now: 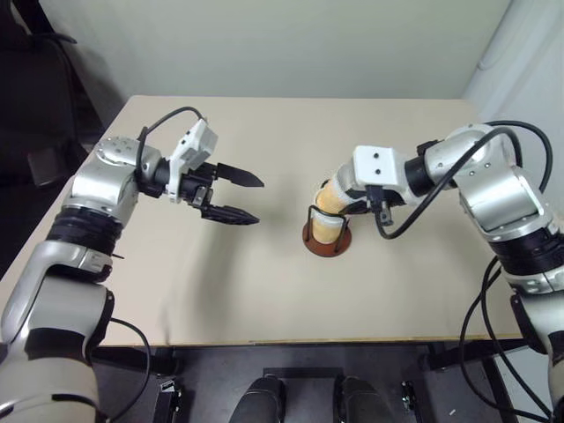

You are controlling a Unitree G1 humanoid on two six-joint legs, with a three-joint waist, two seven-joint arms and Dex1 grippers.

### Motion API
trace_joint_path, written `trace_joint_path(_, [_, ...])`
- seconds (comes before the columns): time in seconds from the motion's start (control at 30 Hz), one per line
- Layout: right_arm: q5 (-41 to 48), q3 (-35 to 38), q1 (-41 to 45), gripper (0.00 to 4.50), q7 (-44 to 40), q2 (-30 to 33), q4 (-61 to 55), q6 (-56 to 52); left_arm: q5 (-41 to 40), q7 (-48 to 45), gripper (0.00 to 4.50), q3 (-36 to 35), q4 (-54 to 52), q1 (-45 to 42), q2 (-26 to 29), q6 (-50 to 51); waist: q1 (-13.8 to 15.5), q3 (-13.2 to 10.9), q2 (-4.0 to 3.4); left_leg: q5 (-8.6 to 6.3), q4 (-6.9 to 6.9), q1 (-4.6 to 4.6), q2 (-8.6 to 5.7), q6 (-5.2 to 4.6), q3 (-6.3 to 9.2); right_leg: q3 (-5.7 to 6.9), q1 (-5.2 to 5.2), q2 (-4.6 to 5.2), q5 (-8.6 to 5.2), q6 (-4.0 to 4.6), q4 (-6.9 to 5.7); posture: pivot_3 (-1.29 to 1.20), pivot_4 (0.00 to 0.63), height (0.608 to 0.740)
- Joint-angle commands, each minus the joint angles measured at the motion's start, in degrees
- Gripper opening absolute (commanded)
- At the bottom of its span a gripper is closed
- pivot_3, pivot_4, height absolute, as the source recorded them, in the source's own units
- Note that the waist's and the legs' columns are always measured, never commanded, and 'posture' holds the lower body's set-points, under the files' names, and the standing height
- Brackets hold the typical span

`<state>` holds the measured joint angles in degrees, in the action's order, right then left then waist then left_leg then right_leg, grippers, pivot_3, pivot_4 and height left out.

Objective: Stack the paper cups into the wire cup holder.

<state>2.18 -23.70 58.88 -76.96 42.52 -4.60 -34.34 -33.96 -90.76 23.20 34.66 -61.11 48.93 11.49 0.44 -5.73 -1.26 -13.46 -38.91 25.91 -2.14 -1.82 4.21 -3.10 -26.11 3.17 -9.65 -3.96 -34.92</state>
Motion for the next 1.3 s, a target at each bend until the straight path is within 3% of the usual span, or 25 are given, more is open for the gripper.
trace_joint_path(0.03, [1.73, 2.78, 1.5, 2.31, 0.48, -0.27, -1.41, -2.29, -0.76, -1.74, 4.5, -1.95, -1.4, -0.25, 0.9, 0.12, 0.05, 0.0, 0.0, 0.0, 0.0, 0.0, 0.0, 0.0, 0.0, 0.0, 0.0, 0.0, 0.0, 0.0, 0.0, 0.0, 0.15, 0.74])
trace_joint_path(0.2, [6.88, 7.48, 2.41, 4.07, 2.26, -1.99, -3.14, -9.26, -0.77, -1.74, 4.5, -2.06, -1.45, -0.2, 0.94, 0.32, 0.02, 0.0, 0.0, 0.0, 0.0, 0.0, 0.0, 0.01, 0.0, 0.0, 0.0, 0.0, 0.0, 0.01, 0.01, 0.0, 0.15, 0.74])
trace_joint_path(0.47, [18.87, 24.79, -0.72, 4.07, 10.68, -0.39, -10.3, -26.09, -0.26, -0.56, 4.5, -8.2, 0.29, -0.09, -1.51, 6.72, 0.32, 0.0, 0.01, 0.02, 0.03, 0.01, -0.01, 0.06, 0.01, 0.01, 0.03, -0.01, -0.06, 0.1, 0.04, 0.0, 0.15, 0.74])
trace_joint_path(0.8, [20.67, 39.01, -17.51, 4.07, 20.24, 8.06, -11.8, -25.97, 3.48, 11.62, 4.5, -20.01, 8.66, -4.47, -7.78, 12.52, 0.65, -0.11, 0.07, 0.11, 0.0, -0.07, -0.03, 0.14, -0.03, -0.03, 0.09, 0.01, 0.18, -0.31, 0.0, 0.0, 0.15, 0.74])
trace_joint_path(1.0, [20.61, 40.99, -24.1, 4.07, 25.58, 7.27, -10.35, -22.92, 6.88, 11.91, 4.5, -21.83, 10.5, -4.76, -9.11, 11.25, 0.35, -0.14, 0.07, 0.23, 0.04, -0.16, 0.0, 0.16, -0.04, -0.05, 0.11, -0.02, 0.33, -0.57, -0.02, 0.0, 0.15, 0.74])
trace_joint_path(1.3, [16.52, 35.79, -23.29, 4.07, 32.2, 4.67, -2.72, -12.92, 9.62, 13.82, 4.5, -24.91, 11.73, -4.61, -10.15, 10.81, 0.37, -0.2, 0.02, 0.31, -0.05, -0.12, -0.02, 0.07, -0.06, -0.1, 0.12, -0.01, 0.52, -0.77, 0.01, 0.0, 0.15, 0.74])
